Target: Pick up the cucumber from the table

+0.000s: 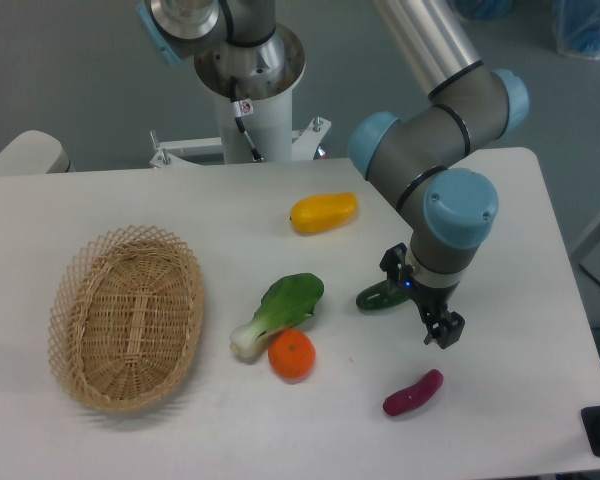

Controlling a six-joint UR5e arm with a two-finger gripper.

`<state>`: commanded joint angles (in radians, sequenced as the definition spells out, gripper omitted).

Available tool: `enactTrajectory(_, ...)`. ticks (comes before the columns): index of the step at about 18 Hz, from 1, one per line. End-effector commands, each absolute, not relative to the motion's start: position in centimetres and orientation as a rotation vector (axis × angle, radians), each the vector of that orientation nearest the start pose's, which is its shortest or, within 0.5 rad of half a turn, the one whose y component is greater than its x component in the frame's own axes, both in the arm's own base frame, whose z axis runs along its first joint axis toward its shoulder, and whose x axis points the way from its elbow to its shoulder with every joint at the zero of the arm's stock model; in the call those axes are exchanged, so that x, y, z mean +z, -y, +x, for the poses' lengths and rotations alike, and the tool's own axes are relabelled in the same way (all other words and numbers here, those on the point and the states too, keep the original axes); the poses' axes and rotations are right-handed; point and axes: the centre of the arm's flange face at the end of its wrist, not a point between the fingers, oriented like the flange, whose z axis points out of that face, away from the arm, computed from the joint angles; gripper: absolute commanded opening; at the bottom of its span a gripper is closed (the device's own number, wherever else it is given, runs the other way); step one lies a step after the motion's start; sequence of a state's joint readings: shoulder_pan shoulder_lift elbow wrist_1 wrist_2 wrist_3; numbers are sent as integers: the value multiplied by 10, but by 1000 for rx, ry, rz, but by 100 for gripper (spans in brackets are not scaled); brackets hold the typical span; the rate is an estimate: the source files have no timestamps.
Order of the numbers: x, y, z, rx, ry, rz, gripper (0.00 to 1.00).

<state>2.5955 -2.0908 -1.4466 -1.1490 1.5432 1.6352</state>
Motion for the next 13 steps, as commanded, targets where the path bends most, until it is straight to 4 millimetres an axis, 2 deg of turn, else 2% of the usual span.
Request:
enactTrajectory(3,279,-459,-514,27,-899,-2969,100)
enactTrajectory(13,259,-452,-506,11,-915,-2973,100)
